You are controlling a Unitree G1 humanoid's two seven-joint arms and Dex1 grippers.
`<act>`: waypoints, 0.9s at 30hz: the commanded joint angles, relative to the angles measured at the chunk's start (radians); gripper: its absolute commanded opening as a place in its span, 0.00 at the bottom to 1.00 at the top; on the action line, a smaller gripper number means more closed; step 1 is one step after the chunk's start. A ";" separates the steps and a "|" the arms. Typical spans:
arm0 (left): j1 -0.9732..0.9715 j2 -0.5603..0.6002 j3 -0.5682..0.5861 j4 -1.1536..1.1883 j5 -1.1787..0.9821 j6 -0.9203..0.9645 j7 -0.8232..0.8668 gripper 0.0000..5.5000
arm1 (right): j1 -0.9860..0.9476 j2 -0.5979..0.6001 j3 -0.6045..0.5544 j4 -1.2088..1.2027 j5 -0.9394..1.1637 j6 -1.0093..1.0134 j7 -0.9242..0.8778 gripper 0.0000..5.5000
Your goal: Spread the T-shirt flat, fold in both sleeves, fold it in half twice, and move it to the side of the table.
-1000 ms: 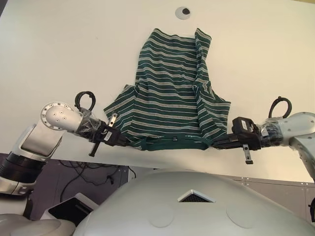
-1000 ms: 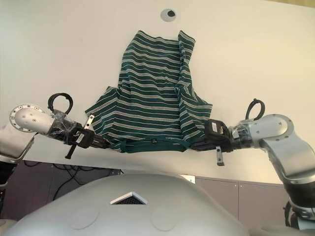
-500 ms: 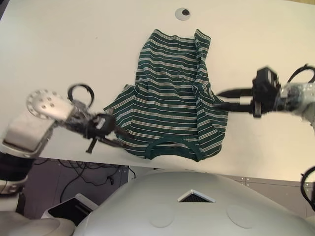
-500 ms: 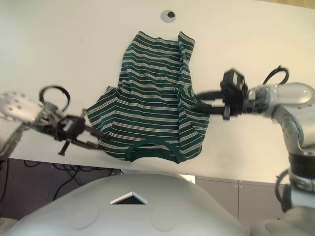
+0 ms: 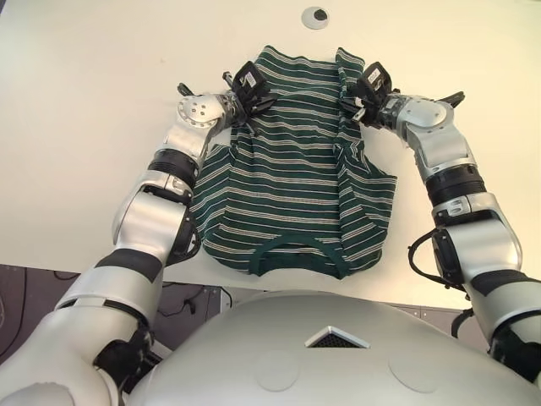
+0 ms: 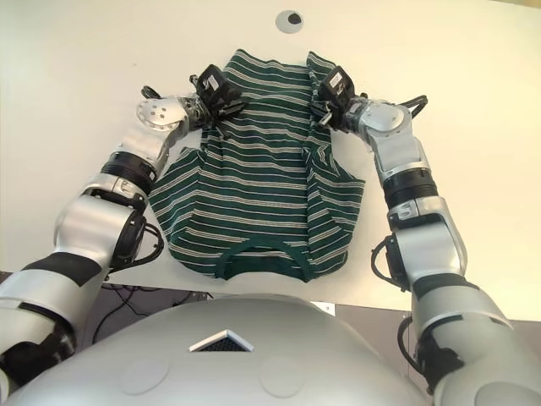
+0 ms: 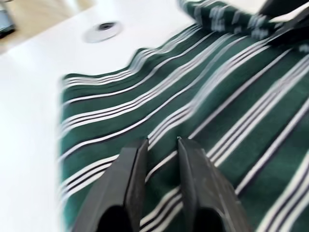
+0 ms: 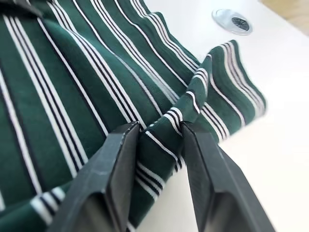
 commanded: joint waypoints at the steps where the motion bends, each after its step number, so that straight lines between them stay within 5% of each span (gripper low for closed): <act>1: 0.035 0.038 0.057 0.090 0.018 -0.020 0.033 0.19 | 0.095 -0.105 -0.070 0.051 -0.012 0.005 -0.022 0.29; 11: 0.040 0.043 0.161 0.083 0.001 -0.101 -0.004 0.19 | 0.121 -0.102 -0.226 0.042 0.053 -0.041 -0.114 0.29; 16: 0.030 0.069 0.277 -0.116 -0.128 -0.163 -0.128 0.19 | 0.168 -0.104 -0.308 -0.210 0.205 -0.095 0.032 0.29; 21: 0.345 0.297 0.258 -0.776 -0.301 0.102 -0.470 0.19 | 0.526 -0.316 -0.249 -0.773 0.347 0.068 0.382 0.29; 27: 0.638 0.506 0.348 -1.096 -0.392 0.322 -0.559 0.19 | 0.875 -0.608 -0.259 -0.882 0.133 0.057 0.491 0.29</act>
